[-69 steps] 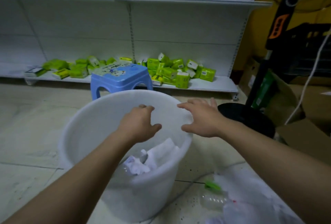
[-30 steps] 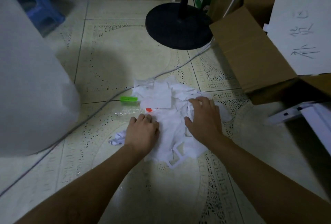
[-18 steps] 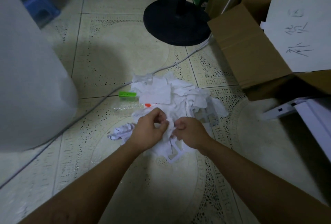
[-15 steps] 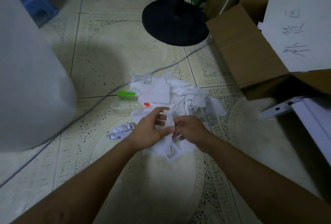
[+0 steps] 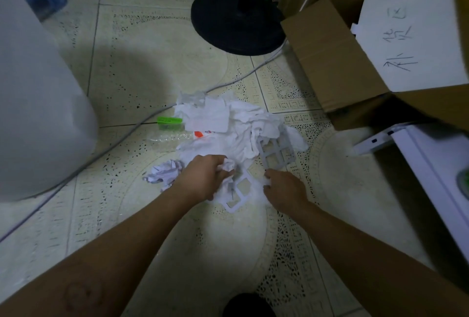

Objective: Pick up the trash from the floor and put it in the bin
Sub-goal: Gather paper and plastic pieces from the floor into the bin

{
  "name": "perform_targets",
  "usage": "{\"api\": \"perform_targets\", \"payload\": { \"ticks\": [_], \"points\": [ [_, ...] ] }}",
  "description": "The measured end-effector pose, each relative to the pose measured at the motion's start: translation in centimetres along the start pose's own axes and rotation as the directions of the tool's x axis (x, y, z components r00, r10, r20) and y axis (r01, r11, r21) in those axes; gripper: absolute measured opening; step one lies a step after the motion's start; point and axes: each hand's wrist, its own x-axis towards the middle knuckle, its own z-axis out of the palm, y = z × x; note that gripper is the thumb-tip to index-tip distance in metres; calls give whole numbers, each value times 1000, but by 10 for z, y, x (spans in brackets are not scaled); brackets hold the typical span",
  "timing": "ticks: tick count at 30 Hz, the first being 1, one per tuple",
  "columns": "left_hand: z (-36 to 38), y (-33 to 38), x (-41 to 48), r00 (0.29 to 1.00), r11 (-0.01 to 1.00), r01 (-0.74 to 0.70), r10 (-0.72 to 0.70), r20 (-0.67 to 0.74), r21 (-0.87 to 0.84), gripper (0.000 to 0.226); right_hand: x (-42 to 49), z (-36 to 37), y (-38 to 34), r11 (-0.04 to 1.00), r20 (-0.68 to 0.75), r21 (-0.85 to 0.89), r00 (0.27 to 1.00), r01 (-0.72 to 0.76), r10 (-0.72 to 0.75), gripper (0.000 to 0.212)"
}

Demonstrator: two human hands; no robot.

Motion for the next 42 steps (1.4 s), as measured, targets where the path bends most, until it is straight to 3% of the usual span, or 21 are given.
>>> {"api": "perform_targets", "payload": {
  "ticks": [5, 8, 13, 16, 19, 21, 23, 25, 27, 31, 33, 34, 36, 37, 39, 42],
  "points": [
    [-18, 14, 1, 988, 974, -149, 152, -3, 171, 24, 2, -32, -10, 915, -100, 398, 995, 65, -27, 19],
    [-49, 34, 7, 980, 968, -166, 183, -81, 188, 31, 5, -77, -29, 749, -50, 660, 998, 51, -24, 24],
    [-127, 83, 11, 964, 950, -166, 213, -158, 266, 39, 7, -162, -82, 624, -115, 760, 982, 184, -150, 24],
    [-191, 110, 5, 947, 920, -182, 259, -190, 348, 23, 9, -210, -125, 552, -76, 813, 973, 186, -217, 20],
    [-262, 139, -15, 898, 910, -181, 307, -315, 372, 31, 9, -253, -172, 566, -174, 751, 930, 338, -325, 22],
    [-305, 153, -37, 851, 897, -148, 330, -408, 415, 28, 6, -276, -212, 519, -244, 750, 901, 411, -359, 34],
    [-342, 155, -57, 814, 882, -95, 336, -474, 462, 24, 2, -291, -256, 454, -301, 759, 870, 466, -391, 24],
    [-370, 144, -76, 789, 880, -42, 320, -524, 473, 22, -3, -297, -301, 426, -341, 738, 833, 524, -435, 15],
    [-393, 125, -95, 765, 873, 29, 294, -572, 487, 21, -10, -293, -347, 397, -383, 710, 792, 582, -476, 19],
    [-424, 80, -123, 763, 859, 176, 189, -618, 480, 24, -22, -262, -414, 423, -463, 632, 755, 649, -465, 15],
    [-431, 56, -134, 778, 849, 260, 98, -621, 459, 27, -26, -242, -435, 475, -436, 582, 747, 659, -502, 17],
    [-431, 46, -137, 790, 832, 301, 55, -610, 466, 33, -25, -232, -440, 560, -400, 480, 737, 675, -545, 26],
    [-429, 31, -140, 817, 784, 345, 19, -576, 516, 51, -21, -217, -442, 738, -255, 121, 739, 664, -623, 62],
    [-427, 27, -140, 822, 774, 338, 35, -569, 536, 57, -20, -215, -439, 773, -220, -18, 751, 635, -622, 78],
    [-421, 27, -139, 821, 784, 277, 108, -561, 556, 61, -15, -221, -429, 788, -285, -103, 741, 607, -608, 92],
    [-403, 40, -129, 841, 807, 115, 231, -489, 579, 65, -8, -238, -399, 792, -379, -103, 712, 602, -591, 94]
  ]
}}
